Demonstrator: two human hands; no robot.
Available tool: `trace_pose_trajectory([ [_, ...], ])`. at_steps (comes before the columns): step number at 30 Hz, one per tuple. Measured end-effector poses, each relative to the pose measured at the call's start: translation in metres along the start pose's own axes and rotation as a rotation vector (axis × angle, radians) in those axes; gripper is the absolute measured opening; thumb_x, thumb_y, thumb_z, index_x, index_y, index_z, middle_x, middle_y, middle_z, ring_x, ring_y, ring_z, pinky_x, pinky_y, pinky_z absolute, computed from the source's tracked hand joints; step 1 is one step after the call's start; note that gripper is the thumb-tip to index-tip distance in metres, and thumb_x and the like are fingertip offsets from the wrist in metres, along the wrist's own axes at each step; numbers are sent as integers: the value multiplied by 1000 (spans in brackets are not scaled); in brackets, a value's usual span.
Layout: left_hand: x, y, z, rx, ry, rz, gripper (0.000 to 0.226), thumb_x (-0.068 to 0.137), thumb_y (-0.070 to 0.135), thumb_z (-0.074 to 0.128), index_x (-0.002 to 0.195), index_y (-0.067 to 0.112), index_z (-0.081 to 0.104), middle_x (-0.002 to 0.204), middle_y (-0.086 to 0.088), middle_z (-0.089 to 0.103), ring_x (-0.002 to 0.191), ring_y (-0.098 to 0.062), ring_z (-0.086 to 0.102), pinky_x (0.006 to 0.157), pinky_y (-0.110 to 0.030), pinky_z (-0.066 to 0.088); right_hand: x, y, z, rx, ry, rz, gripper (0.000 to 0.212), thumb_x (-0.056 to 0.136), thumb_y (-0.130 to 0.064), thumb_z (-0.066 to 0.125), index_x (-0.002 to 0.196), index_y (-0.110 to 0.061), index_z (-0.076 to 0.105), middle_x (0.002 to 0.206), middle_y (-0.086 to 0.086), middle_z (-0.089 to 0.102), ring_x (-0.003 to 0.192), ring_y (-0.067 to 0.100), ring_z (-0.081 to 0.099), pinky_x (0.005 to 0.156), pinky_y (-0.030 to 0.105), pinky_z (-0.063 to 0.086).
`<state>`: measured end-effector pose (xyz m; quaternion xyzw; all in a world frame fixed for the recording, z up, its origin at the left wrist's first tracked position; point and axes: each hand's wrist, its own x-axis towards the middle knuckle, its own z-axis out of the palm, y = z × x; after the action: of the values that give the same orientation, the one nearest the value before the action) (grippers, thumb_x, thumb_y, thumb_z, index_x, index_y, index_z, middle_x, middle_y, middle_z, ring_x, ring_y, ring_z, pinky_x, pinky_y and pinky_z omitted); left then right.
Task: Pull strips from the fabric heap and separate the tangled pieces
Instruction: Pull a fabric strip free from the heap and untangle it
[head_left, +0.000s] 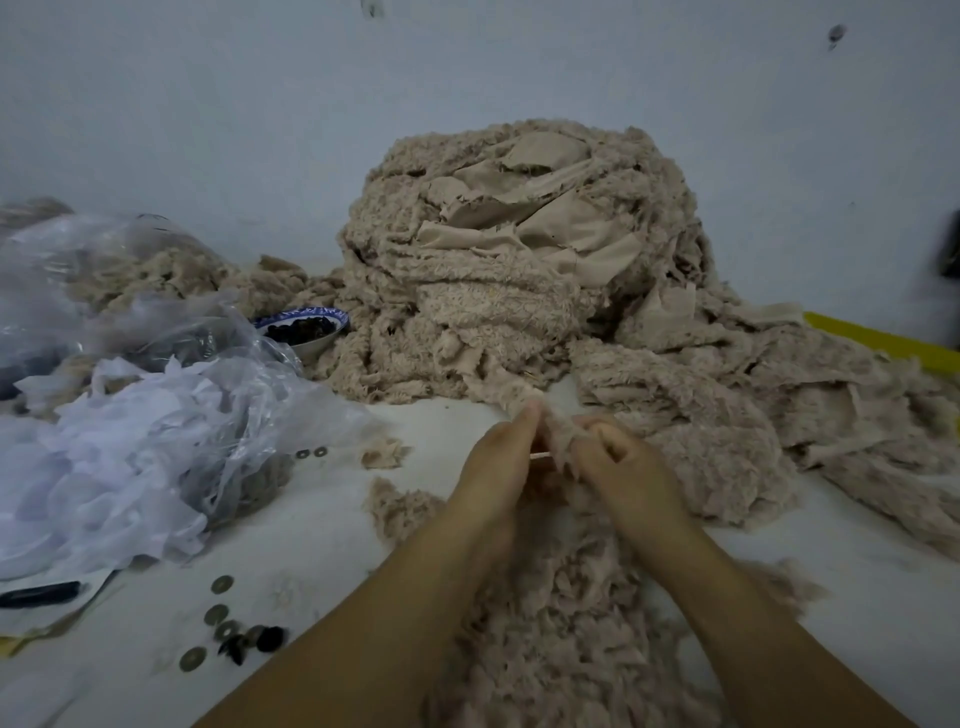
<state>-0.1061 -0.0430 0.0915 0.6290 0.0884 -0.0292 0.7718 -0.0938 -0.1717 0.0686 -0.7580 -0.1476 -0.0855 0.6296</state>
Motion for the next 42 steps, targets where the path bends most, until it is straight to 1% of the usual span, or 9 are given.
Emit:
trace_pose_trajectory([
  [5,18,2,-9,-108,60,-115,26,97,23,61,77,9,68,67,-6,66,55,-12,65,55,-23,52,-4,1,10,-370,-273,-195,33,86,-7,60,62,-6,38,89,-6,51,83,13,49,70,26,37],
  [8,20,-3,-18,-406,-29,-188,36,105,30,48,109,3,70,100,-7,77,98,-19,71,85,-35,55,-5,1,6,-279,-324,-103,31,95,-18,49,65,-10,45,81,1,51,74,12,50,70,28,41],
  [13,17,-15,-21,-539,-206,-171,43,106,32,41,120,2,68,127,-18,68,120,-29,64,103,-44,48,2,1,5,-126,5,124,27,97,-51,49,92,-26,56,99,-6,63,82,-8,59,60,11,44],
  [24,11,-24,-22,-435,-123,-30,27,91,17,66,107,-3,73,111,-23,72,103,-33,71,86,-40,59,5,11,5,-289,-152,97,38,96,-45,56,71,-27,33,60,-12,33,52,5,31,51,28,25],
  [30,10,-11,-30,-657,-167,-82,13,78,14,71,74,6,80,84,-12,76,76,-23,76,64,-33,61,1,4,7,-52,-118,200,9,84,-45,56,77,-39,58,65,-5,58,58,8,57,59,26,47],
  [31,11,-11,-30,-662,-147,-82,11,77,12,72,72,5,78,76,-10,74,67,-19,74,60,-29,60,0,3,7,-24,-69,252,11,88,-41,58,97,-41,64,76,-2,67,86,2,66,69,22,54],
  [35,15,-16,-26,-522,-42,-141,14,87,7,68,78,6,58,54,0,53,38,-6,43,35,-16,35,5,7,3,244,6,410,56,93,-31,61,144,-15,44,114,8,72,95,12,69,83,34,58],
  [39,17,-20,-26,-207,84,-66,71,92,15,69,149,-6,31,49,5,45,37,-6,38,36,-19,32,7,7,0,392,59,454,43,92,-25,63,132,-14,52,101,7,74,88,19,72,74,35,60],
  [42,15,-19,-29,127,243,98,46,95,27,66,136,10,54,89,3,72,74,-10,68,61,-26,56,5,6,0,-111,75,274,14,91,-26,63,97,-23,51,88,0,58,69,5,54,61,17,45],
])
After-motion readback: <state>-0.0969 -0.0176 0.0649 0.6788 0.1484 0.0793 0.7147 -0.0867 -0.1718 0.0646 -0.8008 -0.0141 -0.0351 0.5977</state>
